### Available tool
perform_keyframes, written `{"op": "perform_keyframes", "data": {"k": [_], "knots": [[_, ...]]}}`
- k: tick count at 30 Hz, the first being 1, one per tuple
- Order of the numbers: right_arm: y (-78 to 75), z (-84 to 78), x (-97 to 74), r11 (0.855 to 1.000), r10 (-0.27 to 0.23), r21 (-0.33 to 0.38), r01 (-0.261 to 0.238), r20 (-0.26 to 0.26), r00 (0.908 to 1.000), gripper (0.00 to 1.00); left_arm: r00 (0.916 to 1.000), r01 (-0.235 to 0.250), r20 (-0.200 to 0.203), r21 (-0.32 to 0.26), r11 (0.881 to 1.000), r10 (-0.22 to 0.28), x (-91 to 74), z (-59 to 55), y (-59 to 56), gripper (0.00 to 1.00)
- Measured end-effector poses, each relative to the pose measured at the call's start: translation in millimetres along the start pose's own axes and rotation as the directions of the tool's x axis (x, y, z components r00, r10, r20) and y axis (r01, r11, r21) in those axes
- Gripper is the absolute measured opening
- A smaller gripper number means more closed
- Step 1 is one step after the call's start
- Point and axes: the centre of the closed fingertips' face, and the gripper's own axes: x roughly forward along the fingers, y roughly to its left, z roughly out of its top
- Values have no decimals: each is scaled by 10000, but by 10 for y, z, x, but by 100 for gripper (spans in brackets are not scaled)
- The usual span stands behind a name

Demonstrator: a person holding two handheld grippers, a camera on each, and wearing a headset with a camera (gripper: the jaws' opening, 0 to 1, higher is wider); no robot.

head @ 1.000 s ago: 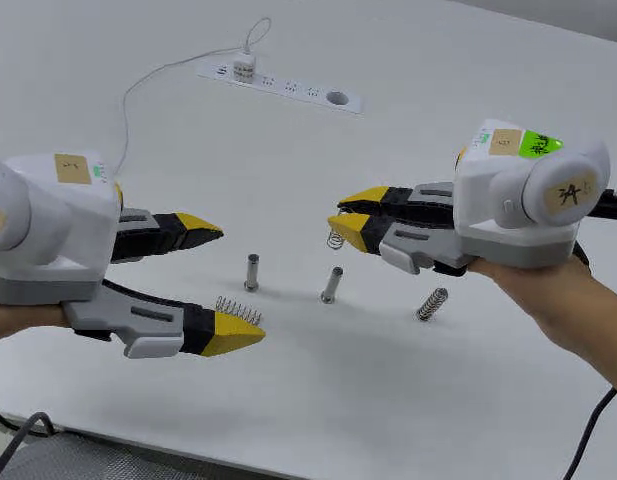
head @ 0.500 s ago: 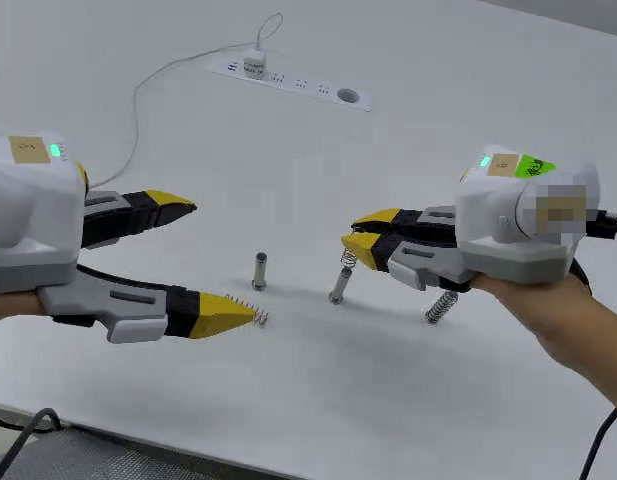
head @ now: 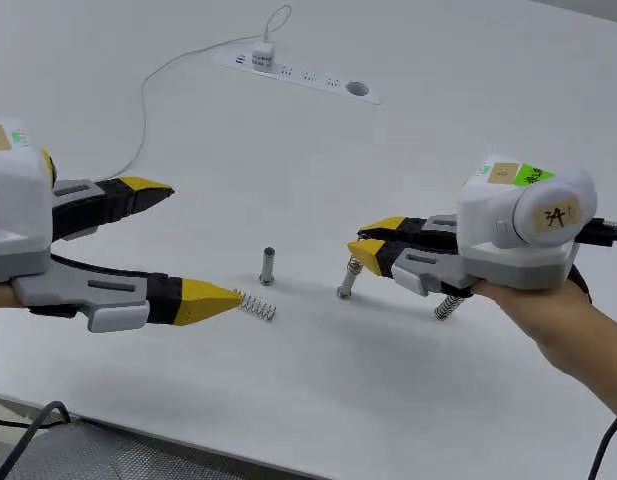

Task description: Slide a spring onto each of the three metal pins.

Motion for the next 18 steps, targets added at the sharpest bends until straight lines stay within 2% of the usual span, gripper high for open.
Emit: {"op": "perform_keyframes", "data": {"k": [8,18], "knots": [[1,-120,78,9999,-88,-64,86,-257,9996,10,9999,-106,-132,-45,9999,106,-36,-54,32,86],[22,-250,165,9997,-143,-218,133,-462,9988,10,9997,-188,-177,-115,9998,186,-67,-67,65,85]]}}
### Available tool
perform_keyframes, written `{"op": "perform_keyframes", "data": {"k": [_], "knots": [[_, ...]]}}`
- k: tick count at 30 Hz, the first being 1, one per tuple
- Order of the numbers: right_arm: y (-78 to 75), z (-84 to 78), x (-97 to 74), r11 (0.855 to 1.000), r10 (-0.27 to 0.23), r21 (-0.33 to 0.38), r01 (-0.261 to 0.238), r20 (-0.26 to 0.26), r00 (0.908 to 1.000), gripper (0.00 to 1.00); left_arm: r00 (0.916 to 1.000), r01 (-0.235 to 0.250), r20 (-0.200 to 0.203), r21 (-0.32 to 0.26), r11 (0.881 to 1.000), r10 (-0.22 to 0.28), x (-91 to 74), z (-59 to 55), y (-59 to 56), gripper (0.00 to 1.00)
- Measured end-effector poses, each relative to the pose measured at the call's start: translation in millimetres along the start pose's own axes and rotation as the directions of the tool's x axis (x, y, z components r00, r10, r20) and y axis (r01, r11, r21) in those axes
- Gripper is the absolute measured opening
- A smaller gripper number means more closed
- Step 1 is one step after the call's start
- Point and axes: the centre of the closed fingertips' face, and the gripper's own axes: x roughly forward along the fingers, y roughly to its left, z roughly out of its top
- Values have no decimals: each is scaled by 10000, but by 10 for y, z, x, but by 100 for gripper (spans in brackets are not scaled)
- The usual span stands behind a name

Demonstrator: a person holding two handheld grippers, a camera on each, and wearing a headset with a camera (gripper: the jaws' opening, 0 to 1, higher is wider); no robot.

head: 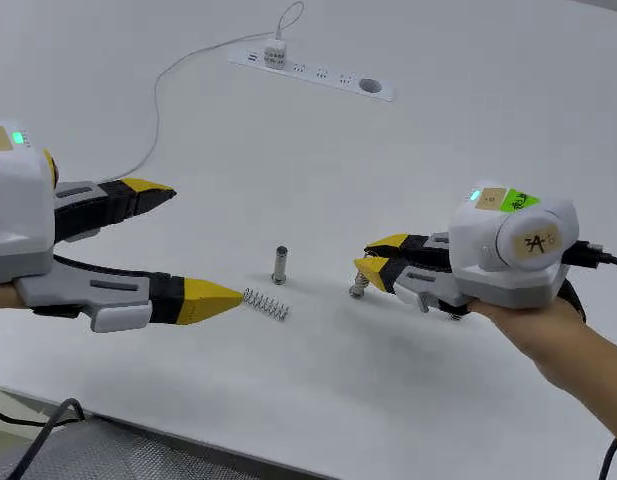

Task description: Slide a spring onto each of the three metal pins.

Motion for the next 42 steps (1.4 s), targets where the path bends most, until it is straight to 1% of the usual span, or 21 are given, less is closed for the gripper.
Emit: {"op": "perform_keyframes", "data": {"k": [9,16,20,25,28,32,34,38,42], "knots": [[-4,-76,48,9999,-101,101,103,-193,9998,11,9999,30,-113,-70,10000,-31,11,-29,-6,85],[-1,-172,75,9997,-143,197,151,-435,9990,11,9998,99,-142,-57,9999,-100,30,-12,-35,84],[9,-204,78,9994,-188,287,201,-456,9988,11,9997,144,-190,-43,9999,-145,49,-16,-53,84],[4,-193,80,9989,-236,392,251,-378,9990,11,9996,194,-182,-52,9998,-195,58,-10,-74,84],[7,-188,86,9993,-167,333,179,-371,9992,11,9996,198,-178,-37,9998,-199,57,-4,-77,84],[2,-177,73,9996,-201,198,208,-357,9992,12,9997,196,-146,-31,9998,-197,56,4,-72,84],[13,-145,50,9996,-142,234,147,-226,9996,12,9997,181,-157,-13,9998,-181,54,6,-68,84],[6,-44,-1,9992,-239,330,236,89,9997,14,9995,247,-183,4,9997,-247,64,1,-80,84],[2,16,-28,9991,-323,275,318,184,9993,15,9993,279,-249,39,9996,-278,70,-2,-72,84]]}}
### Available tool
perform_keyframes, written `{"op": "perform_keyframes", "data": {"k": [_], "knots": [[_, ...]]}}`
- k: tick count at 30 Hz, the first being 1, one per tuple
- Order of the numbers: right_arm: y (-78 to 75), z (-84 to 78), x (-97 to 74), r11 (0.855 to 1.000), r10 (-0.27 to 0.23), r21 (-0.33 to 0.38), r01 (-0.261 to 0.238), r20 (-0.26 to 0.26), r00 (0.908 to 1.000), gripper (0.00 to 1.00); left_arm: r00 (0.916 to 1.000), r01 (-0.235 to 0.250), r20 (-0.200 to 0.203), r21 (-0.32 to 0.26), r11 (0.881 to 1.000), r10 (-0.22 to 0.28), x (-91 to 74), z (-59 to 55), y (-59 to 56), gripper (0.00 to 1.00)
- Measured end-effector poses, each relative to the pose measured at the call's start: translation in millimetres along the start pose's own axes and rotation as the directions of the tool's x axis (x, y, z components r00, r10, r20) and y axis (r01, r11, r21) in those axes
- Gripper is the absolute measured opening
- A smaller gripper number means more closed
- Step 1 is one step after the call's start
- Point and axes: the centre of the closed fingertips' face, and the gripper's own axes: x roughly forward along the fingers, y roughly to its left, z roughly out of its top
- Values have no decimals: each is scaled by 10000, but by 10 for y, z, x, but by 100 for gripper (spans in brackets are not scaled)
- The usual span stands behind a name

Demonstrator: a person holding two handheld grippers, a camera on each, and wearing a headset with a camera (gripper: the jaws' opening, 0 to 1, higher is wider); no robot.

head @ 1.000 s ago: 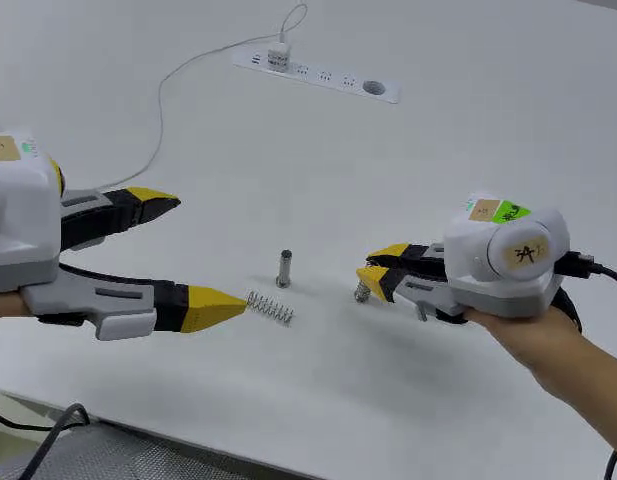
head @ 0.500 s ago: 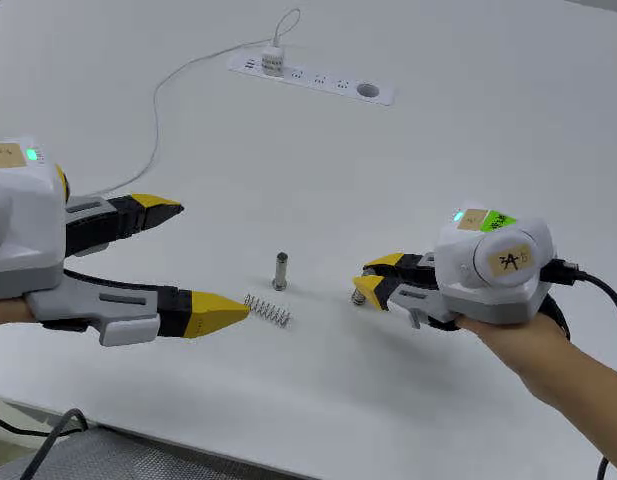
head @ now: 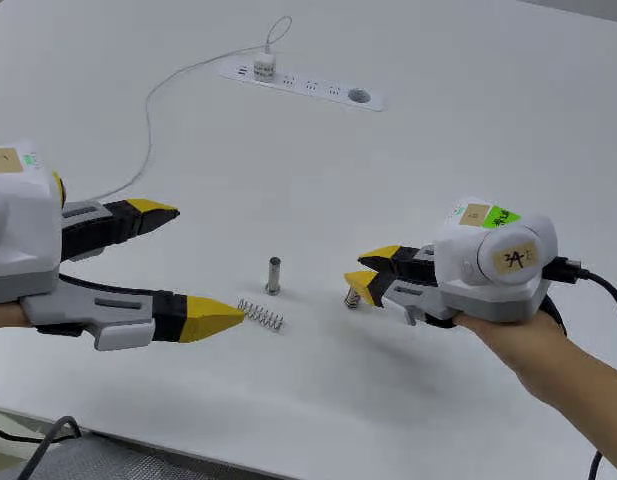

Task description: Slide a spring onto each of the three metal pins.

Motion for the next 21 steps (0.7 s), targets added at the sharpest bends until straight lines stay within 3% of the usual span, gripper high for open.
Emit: {"op": "perform_keyframes", "data": {"k": [6,9,12,21], "knots": [[125,188,-36,9998,120,-178,-112,445,9989,15,9999,-75,132,42,10000,74,-36,45,42,83],[272,241,-8,9979,580,-328,-563,546,9968,15,9999,-112,129,2,9999,112,-49,31,50,83],[441,205,33,9893,1291,-723,-1270,261,9913,15,9999,-113,100,-27,9999,113,-55,8,40,83],[705,62,239,9794,1831,-808,-1852,-337,9825,15,9998,-104,164,-109,9999,105,-58,3,25,83]]}}
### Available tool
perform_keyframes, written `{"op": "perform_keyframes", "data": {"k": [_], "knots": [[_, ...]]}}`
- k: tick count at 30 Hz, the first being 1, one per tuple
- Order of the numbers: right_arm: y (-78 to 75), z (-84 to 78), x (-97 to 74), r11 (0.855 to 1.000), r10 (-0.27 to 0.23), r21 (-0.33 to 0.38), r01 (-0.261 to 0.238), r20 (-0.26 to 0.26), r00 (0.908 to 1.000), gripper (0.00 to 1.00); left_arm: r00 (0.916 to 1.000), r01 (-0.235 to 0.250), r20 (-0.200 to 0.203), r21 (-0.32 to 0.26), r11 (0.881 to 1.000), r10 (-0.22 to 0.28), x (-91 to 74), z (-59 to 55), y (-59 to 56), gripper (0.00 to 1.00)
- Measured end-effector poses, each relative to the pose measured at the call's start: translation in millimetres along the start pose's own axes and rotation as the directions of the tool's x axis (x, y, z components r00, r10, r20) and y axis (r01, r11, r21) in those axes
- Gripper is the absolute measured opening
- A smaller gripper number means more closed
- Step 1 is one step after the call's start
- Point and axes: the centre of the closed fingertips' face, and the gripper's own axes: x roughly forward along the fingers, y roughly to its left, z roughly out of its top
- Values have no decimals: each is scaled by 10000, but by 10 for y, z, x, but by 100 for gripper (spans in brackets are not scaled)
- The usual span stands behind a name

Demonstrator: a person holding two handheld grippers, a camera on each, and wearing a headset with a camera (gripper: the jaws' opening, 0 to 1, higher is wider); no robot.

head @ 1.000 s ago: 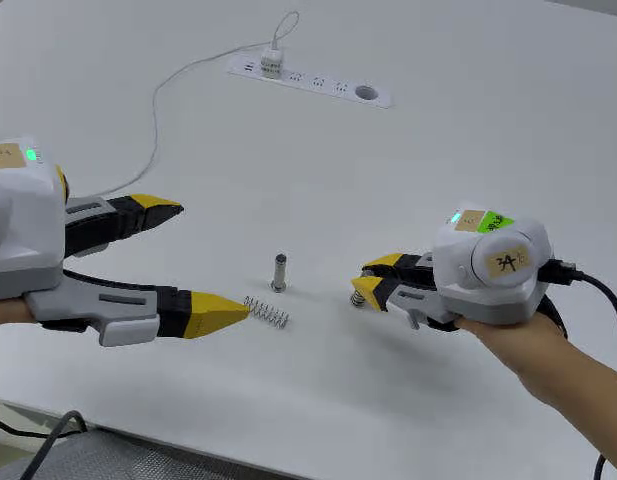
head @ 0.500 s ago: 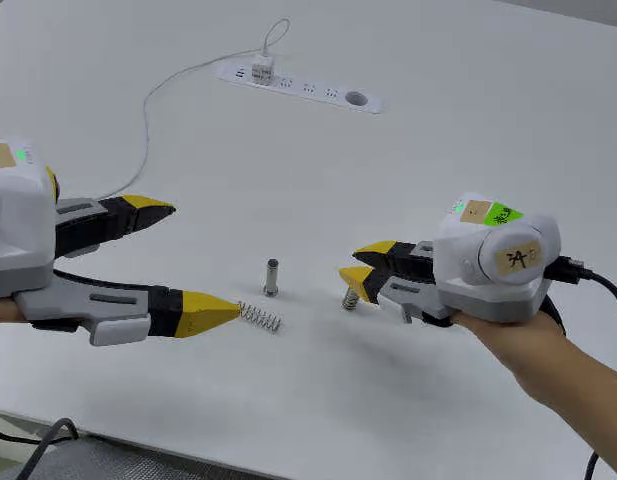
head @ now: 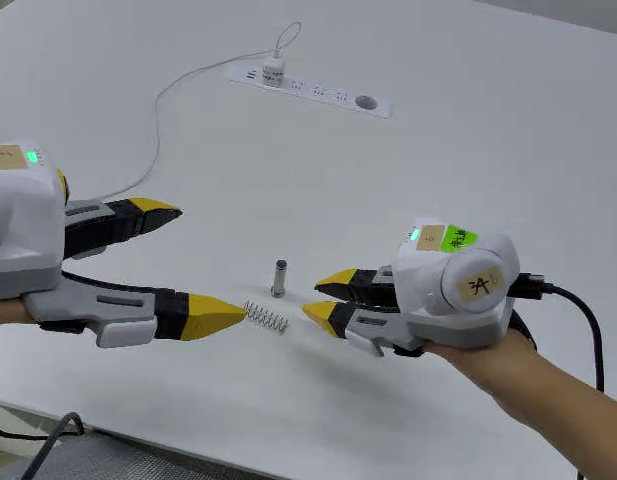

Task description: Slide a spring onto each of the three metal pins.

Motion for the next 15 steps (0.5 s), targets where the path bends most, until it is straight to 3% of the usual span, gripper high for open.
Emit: {"op": "perform_keyframes", "data": {"k": [7,15], "knots": [[97,-169,244,9992,405,-24,-408,-693,9968,15,10000,-94,-21,-52,9999,94,-28,-18,28,83],[127,-262,441,9986,534,11,-536,-1082,9927,15,9997,-223,-20,-118,9997,223,-56,-13,80,83]]}}
